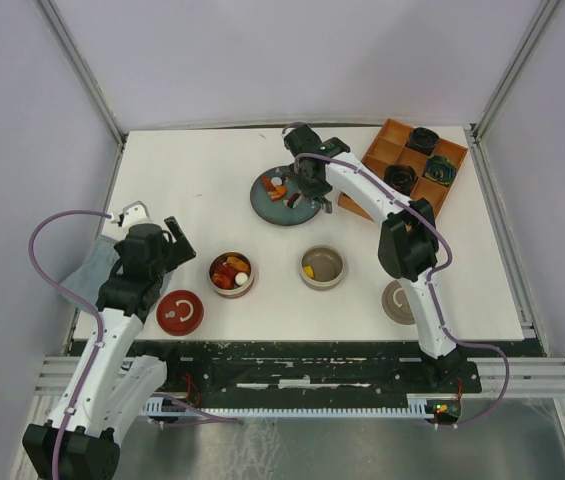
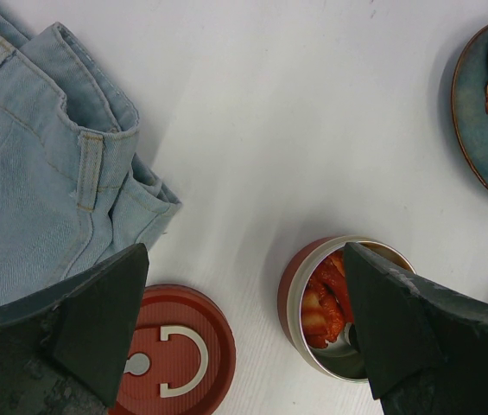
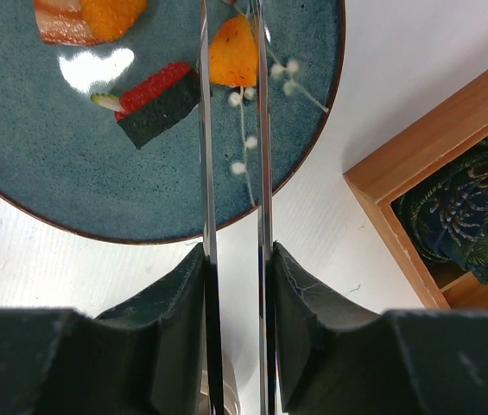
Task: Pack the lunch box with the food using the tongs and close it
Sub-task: Pick up the fake food from the plate.
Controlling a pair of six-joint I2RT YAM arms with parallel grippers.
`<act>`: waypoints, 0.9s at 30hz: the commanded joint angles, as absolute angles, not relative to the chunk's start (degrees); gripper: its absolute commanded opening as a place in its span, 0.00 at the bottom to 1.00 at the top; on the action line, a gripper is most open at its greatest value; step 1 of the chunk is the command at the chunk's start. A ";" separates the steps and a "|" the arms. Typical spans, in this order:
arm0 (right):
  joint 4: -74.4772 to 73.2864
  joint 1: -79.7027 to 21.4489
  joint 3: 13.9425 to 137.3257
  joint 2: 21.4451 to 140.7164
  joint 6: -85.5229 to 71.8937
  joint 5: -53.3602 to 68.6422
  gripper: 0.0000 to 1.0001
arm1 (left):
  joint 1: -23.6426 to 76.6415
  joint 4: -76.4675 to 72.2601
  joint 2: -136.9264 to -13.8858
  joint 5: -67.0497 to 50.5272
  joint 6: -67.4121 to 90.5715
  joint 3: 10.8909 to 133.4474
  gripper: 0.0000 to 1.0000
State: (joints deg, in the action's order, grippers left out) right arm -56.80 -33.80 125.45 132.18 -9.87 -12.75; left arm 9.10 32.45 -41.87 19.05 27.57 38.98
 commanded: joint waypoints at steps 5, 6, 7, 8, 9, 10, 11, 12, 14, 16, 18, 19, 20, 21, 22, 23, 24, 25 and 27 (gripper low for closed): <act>-49.71 -33.68 121.68 126.69 -13.62 -13.71 0.35 | 8.92 29.99 -41.84 19.30 26.98 39.24 1.00; -49.71 -33.68 121.59 126.47 -13.81 -13.63 0.35 | 8.96 29.97 -41.77 19.33 26.98 39.20 1.00; -49.70 -33.66 121.51 126.27 -13.99 -13.67 0.34 | 8.99 29.89 -41.75 19.40 26.98 39.20 1.00; -49.64 -33.68 121.38 126.03 -14.05 -13.61 0.34 | 8.89 29.93 -41.68 19.42 27.03 39.20 1.00; -49.59 -33.69 121.26 125.79 -14.18 -13.62 0.34 | 8.94 29.86 -41.68 19.42 26.99 39.12 1.00; -49.36 -33.71 121.08 125.50 -14.30 -13.66 0.34 | 8.96 29.80 -41.65 19.36 26.98 39.11 1.00; -48.94 -33.68 120.68 125.12 -14.44 -13.63 0.34 | 8.93 29.80 -41.68 19.34 26.98 39.16 1.00; -48.73 -33.72 120.16 124.67 -14.78 -13.50 0.34 | 8.95 29.80 -41.78 19.26 26.98 39.21 1.00; -48.43 -33.72 119.74 124.14 -15.27 -12.69 0.34 | 8.96 29.86 -41.75 19.31 26.99 39.20 1.00; -48.21 -33.67 119.30 123.46 -15.99 -12.31 0.34 | 8.90 29.88 -41.80 19.25 26.93 39.20 1.00; -47.52 -33.71 118.38 122.65 -16.39 -12.09 0.34 | 8.87 29.80 -41.73 19.25 26.98 39.20 1.00; -46.90 -33.71 117.83 122.33 -16.43 -12.17 0.34 | 8.94 29.80 -41.79 19.18 27.01 39.20 1.00; -46.50 -33.71 117.43 122.20 -16.53 -12.21 0.34 | 8.88 29.80 -41.75 19.12 26.98 39.20 1.00; -46.78 -33.67 117.55 122.24 -16.55 -12.17 0.34 | 8.91 29.81 -41.75 19.08 26.98 39.20 1.00; -47.36 -33.68 117.93 122.28 -16.60 -12.07 0.34 | 8.95 29.80 -41.68 19.07 27.00 39.20 1.00; -47.75 -33.71 117.98 122.10 -16.75 -12.04 0.34 | 8.93 29.80 -41.62 19.15 26.99 39.20 1.00; -47.76 -33.71 117.65 121.78 -16.90 -11.96 0.34 | 8.92 29.79 -41.58 19.17 27.00 39.20 1.00; -47.42 -33.68 117.15 121.31 -17.00 -11.80 0.34 | 8.88 29.81 -41.50 19.17 26.99 39.20 1.00; -46.55 -33.69 115.98 120.58 -16.90 -11.41 0.34 | 8.95 29.80 -41.44 19.26 27.00 39.11 1.00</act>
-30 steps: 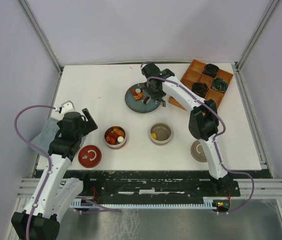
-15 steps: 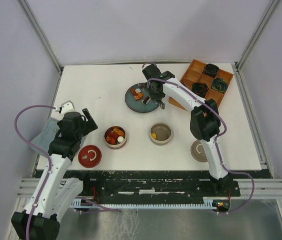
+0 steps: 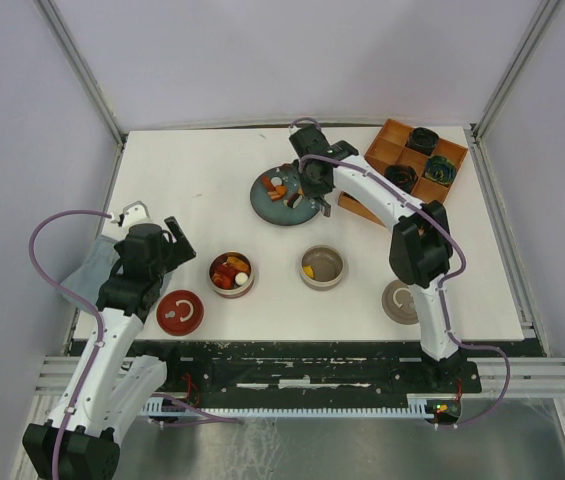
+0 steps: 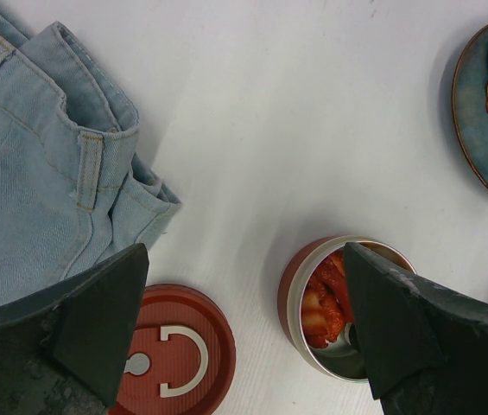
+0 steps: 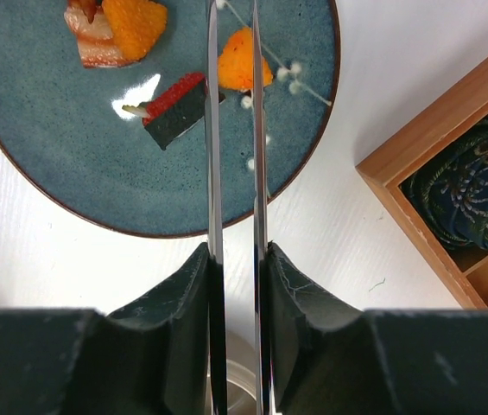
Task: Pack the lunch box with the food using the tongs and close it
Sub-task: Pick up the fake food from the plate.
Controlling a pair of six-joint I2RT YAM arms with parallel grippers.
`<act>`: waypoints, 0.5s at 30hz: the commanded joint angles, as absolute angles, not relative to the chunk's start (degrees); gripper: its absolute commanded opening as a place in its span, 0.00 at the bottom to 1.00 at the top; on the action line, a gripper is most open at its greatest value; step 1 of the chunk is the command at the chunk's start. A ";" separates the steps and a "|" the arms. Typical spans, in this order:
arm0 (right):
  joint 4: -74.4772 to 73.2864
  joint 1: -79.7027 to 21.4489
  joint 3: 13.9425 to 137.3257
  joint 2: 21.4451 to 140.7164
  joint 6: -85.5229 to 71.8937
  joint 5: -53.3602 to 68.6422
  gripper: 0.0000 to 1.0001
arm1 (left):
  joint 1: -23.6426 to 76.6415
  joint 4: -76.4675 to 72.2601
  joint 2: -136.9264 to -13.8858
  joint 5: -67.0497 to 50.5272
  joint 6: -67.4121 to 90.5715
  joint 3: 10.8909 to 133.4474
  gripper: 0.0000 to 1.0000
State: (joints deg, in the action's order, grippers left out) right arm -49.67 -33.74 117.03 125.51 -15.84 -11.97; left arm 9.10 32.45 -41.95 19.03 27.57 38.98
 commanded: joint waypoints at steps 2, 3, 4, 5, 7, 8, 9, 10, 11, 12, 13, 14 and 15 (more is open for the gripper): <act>-47.75 -33.73 116.36 120.32 -16.88 -11.22 0.34 | 8.93 29.83 -41.33 19.25 26.97 39.11 1.00; -48.29 -33.74 116.52 120.00 -16.95 -11.03 0.34 | 8.95 29.86 -41.36 19.25 26.97 39.12 1.00; -48.48 -33.72 116.26 119.41 -17.17 -10.80 0.34 | 8.90 29.83 -41.33 19.25 26.98 39.11 1.00; -48.35 -33.68 115.71 118.67 -17.45 -10.50 0.34 | 8.97 29.80 -41.24 19.37 26.98 39.11 1.00; -47.93 -33.71 114.36 116.65 -17.94 -9.42 0.34 | 8.90 29.80 -41.20 19.35 27.00 39.11 1.00; -47.86 -33.73 113.63 115.58 -18.19 -8.69 0.34 | 8.88 29.78 -41.15 19.29 27.00 39.11 1.00; -47.81 -33.67 112.84 114.57 -18.53 -7.99 0.35 | 8.92 29.76 -41.21 19.28 26.98 39.11 1.00; -47.79 -33.69 112.09 113.52 -18.92 -7.46 0.35 | 8.95 29.77 -41.22 19.23 27.03 39.11 1.00; -48.02 -33.66 111.24 112.43 -19.16 -6.91 0.35 | 8.88 29.74 -41.22 19.18 27.02 39.11 1.00; -48.34 -33.68 110.30 111.35 -19.42 -6.46 0.35 | 8.87 29.73 -41.23 19.14 26.99 39.11 1.00; -48.63 -33.68 109.24 110.25 -19.64 -6.16 0.35 | 8.89 29.71 -41.22 19.12 26.98 39.11 1.00; -48.69 -33.70 108.02 108.94 -19.99 -5.97 0.35 | 8.91 29.73 -41.23 19.12 26.98 39.11 1.00; -48.80 -33.73 106.81 107.66 -20.34 -5.71 0.35 | 8.93 29.71 -41.23 19.16 26.97 39.11 1.00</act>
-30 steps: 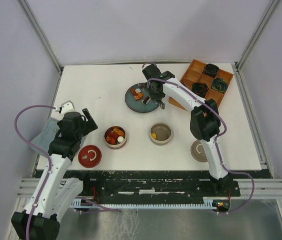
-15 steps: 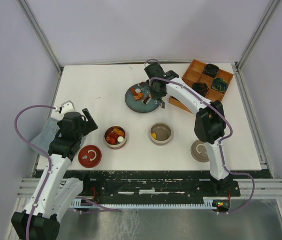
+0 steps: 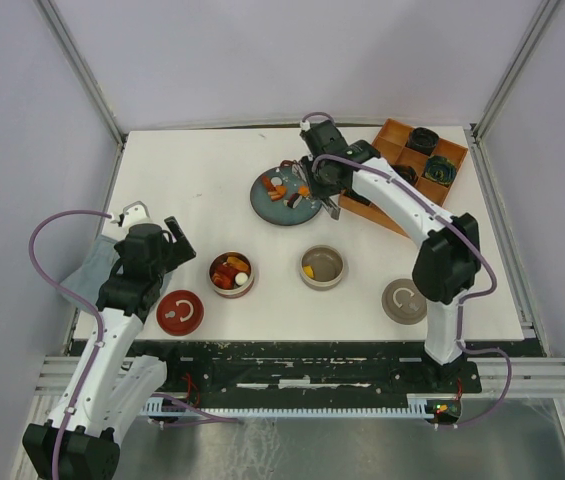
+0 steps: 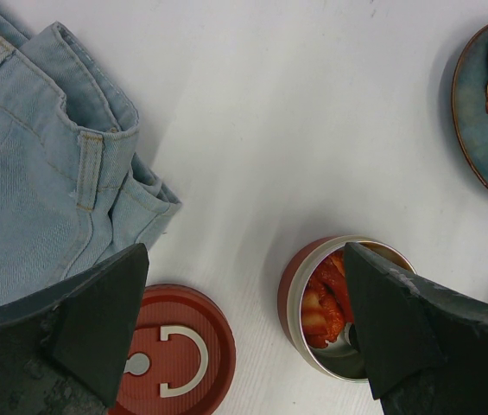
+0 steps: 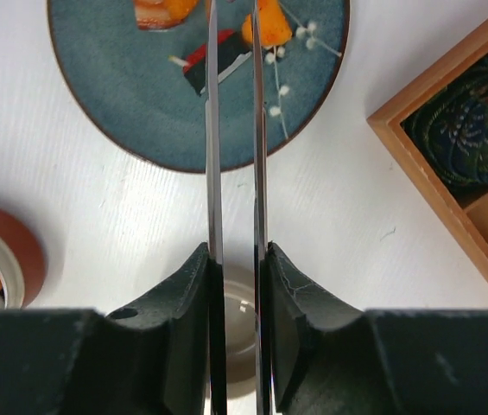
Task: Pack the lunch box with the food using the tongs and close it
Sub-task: Pick up the fake food from the plate.
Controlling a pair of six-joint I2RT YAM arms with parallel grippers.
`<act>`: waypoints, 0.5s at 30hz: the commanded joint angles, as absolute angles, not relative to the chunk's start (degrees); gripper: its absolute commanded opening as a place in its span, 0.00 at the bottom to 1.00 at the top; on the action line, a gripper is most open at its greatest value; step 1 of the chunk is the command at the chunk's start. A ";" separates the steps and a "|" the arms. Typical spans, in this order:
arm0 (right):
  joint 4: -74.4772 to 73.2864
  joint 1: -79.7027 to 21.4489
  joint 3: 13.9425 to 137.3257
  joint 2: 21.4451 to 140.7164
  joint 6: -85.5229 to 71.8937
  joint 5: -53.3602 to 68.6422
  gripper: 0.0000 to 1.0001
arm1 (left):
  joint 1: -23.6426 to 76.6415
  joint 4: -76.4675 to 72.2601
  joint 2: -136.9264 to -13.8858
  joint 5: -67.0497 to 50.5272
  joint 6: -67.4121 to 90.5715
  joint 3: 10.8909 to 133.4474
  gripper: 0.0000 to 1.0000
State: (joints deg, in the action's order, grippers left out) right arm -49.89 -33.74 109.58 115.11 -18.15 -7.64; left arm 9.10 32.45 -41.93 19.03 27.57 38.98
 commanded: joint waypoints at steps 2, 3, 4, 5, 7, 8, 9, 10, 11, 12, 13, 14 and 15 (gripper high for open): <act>-49.43 -33.73 105.05 105.33 -20.91 -4.91 0.35 | 8.89 29.64 -41.14 19.08 26.98 39.11 1.00; -49.78 -33.69 104.26 104.19 -21.14 -4.56 0.35 | 8.90 29.69 -41.13 19.07 26.98 39.13 1.00; -50.09 -33.67 103.52 103.03 -21.44 -4.23 0.35 | 8.93 29.67 -41.15 19.01 26.89 39.14 1.00; -50.46 -33.68 102.63 101.98 -21.52 -3.73 0.35 | 8.90 29.65 -41.15 18.92 26.97 39.11 1.00; -51.42 -33.73 101.17 99.93 -21.54 -2.82 0.35 | 8.90 29.64 -41.14 18.90 26.98 39.11 1.00; -52.14 -33.69 100.56 98.95 -21.62 -1.91 0.35 | 8.88 29.67 -41.13 18.87 26.95 39.11 1.00; -53.01 -33.69 99.91 98.25 -21.48 -0.62 0.35 | 8.92 29.66 -41.09 18.92 27.03 39.11 1.00; -54.94 -33.72 99.58 97.42 -21.24 0.86 0.35 | 8.96 29.62 -41.05 18.90 27.01 39.11 1.00; -56.75 -33.79 99.54 96.82 -20.98 2.05 0.35 | 8.95 29.62 -41.09 18.96 26.94 39.03 1.00; -58.17 -33.83 99.14 96.00 -20.82 3.09 0.35 | 8.92 29.62 -41.05 18.94 27.02 39.02 1.00; -59.26 -33.89 98.28 94.88 -20.45 3.96 0.36 | 8.93 29.62 -41.05 18.92 26.99 39.02 1.00; -60.49 -34.10 97.21 93.70 -19.99 4.55 0.36 | 8.95 29.64 -41.05 18.83 26.98 39.02 1.00; -61.61 -34.23 95.61 92.30 -19.68 4.48 0.36 | 8.93 29.60 -41.08 18.75 26.98 39.03 1.00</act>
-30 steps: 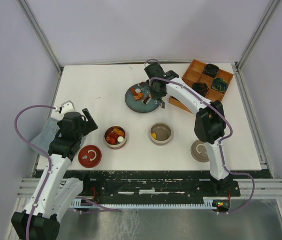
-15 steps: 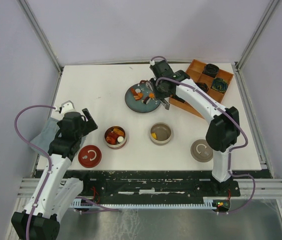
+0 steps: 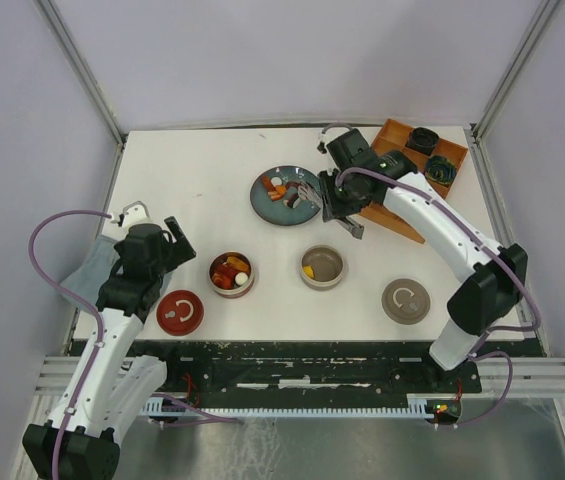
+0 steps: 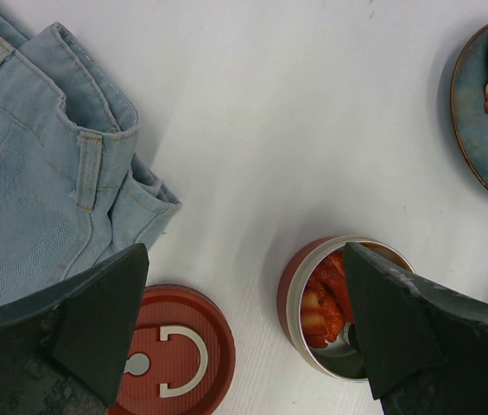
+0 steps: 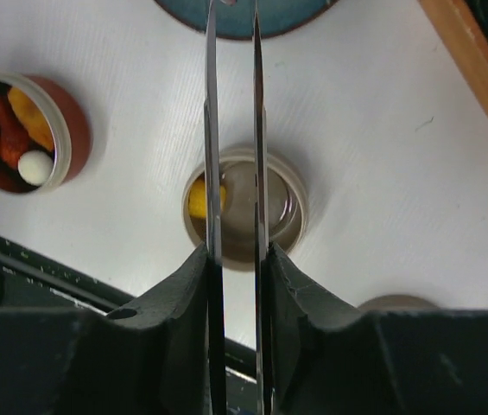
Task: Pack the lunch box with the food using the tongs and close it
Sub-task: Pick up the fake food from the plate, then place the fake food in the packing box.
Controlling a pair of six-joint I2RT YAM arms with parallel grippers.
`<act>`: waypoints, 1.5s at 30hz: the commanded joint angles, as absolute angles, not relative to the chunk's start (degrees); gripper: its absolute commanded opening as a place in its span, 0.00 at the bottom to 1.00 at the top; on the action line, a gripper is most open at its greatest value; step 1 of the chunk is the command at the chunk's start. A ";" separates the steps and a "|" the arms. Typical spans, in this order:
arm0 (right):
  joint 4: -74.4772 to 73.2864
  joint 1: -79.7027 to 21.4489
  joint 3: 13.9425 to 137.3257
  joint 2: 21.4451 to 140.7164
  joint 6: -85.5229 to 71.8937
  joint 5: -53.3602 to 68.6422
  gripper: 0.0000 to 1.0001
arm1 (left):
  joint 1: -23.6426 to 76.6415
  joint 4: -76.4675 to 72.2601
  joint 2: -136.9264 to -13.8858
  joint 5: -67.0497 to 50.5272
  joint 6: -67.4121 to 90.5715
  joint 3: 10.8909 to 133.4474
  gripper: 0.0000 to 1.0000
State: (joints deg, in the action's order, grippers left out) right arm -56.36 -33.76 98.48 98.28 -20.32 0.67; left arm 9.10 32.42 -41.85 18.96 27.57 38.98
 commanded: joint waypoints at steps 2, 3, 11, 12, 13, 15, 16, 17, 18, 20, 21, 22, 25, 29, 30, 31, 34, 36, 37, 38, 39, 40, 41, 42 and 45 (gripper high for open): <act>-63.81 -34.36 93.10 89.39 -19.32 4.55 0.36 | 8.96 29.49 -41.19 18.64 26.96 39.02 1.00; -65.17 -34.45 91.98 88.00 -19.05 4.50 0.36 | 8.90 29.47 -41.21 18.57 27.00 39.02 1.00; -73.60 -35.87 85.69 80.49 -17.98 6.03 0.36 | 8.89 29.48 -41.61 18.27 26.90 39.09 1.00; -74.16 -36.45 85.32 80.15 -17.82 6.17 0.36 | 8.94 29.45 -41.58 18.21 26.90 39.05 1.00; -74.87 -37.07 85.15 80.10 -17.51 6.23 0.36 | 8.96 29.44 -41.57 18.20 26.92 39.03 1.00; -76.70 -38.70 85.19 80.55 -17.23 5.26 0.36 | 8.97 29.37 -41.72 18.12 26.89 39.12 1.00; -77.59 -39.91 85.38 80.83 -17.15 4.06 0.36 | 8.95 29.38 -41.75 17.99 26.87 39.11 1.00; -78.24 -41.35 85.35 81.34 -17.18 2.84 0.37 | 8.93 29.40 -41.75 17.94 26.83 39.11 1.00; -78.57 -42.35 85.32 81.83 -17.31 1.46 0.37 | 8.95 29.36 -41.75 17.85 26.81 39.11 1.00; -78.41 -43.81 85.29 82.84 -17.80 -0.73 0.37 | 8.85 29.36 -41.76 17.92 26.81 39.11 1.00; -78.02 -44.30 85.15 83.38 -18.13 -1.26 0.37 | 8.95 29.40 -41.75 17.93 26.81 39.11 1.00; -77.85 -44.89 85.12 84.03 -18.60 -2.39 0.37 | 9.03 29.48 -41.75 17.97 26.81 39.11 1.00; -77.65 -46.75 85.18 85.96 -19.55 -5.28 0.37 | 8.95 29.49 -41.58 17.93 26.81 39.11 1.00; -77.04 -47.45 84.84 87.07 -20.85 -9.02 0.37 | 8.95 29.49 -41.57 18.11 26.80 39.03 1.00; -76.82 -47.47 84.80 87.22 -21.12 -9.43 0.37 | 8.93 29.41 -41.59 18.04 26.78 39.03 1.00; -76.51 -47.54 84.72 87.28 -21.49 -9.89 0.37 | 8.91 29.38 -41.65 18.04 26.77 39.02 1.00; -74.79 -47.70 84.29 87.68 -22.49 -10.15 0.37 | 8.94 29.41 -41.81 17.93 26.81 39.11 1.00; -73.94 -47.72 83.91 88.15 -22.92 -10.30 0.37 | 8.91 29.38 -41.84 17.89 26.81 39.16 1.00; -73.56 -47.72 83.71 88.36 -23.13 -10.25 0.37 | 8.94 29.38 -41.84 17.85 26.81 39.12 1.00; -73.18 -47.80 83.45 88.71 -23.27 -10.32 0.38 | 8.87 29.39 -41.84 17.84 26.81 39.11 1.00; -72.86 -47.81 83.25 88.98 -23.54 -10.43 0.38 | 8.95 29.36 -41.84 17.84 26.81 39.07 1.00; -72.41 -47.81 83.01 89.30 -23.66 -10.50 0.38 | 8.92 29.36 -41.88 17.84 26.81 39.03 1.00; -71.86 -47.81 82.81 89.56 -23.83 -10.61 0.38 | 8.97 29.36 -41.84 17.84 26.81 39.02 1.00; -71.25 -47.86 82.59 89.76 -24.22 -10.63 0.38 | 8.97 29.37 -41.84 17.84 26.81 39.02 1.00; -69.77 -47.90 82.06 90.37 -24.97 -10.99 0.38 | 8.93 29.36 -41.84 17.96 26.79 39.05 1.00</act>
State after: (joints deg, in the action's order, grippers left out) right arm -73.49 -47.59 82.50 89.97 -22.83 -8.93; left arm 9.10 32.40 -41.98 17.89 27.57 38.98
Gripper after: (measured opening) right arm 0.387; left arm 0.998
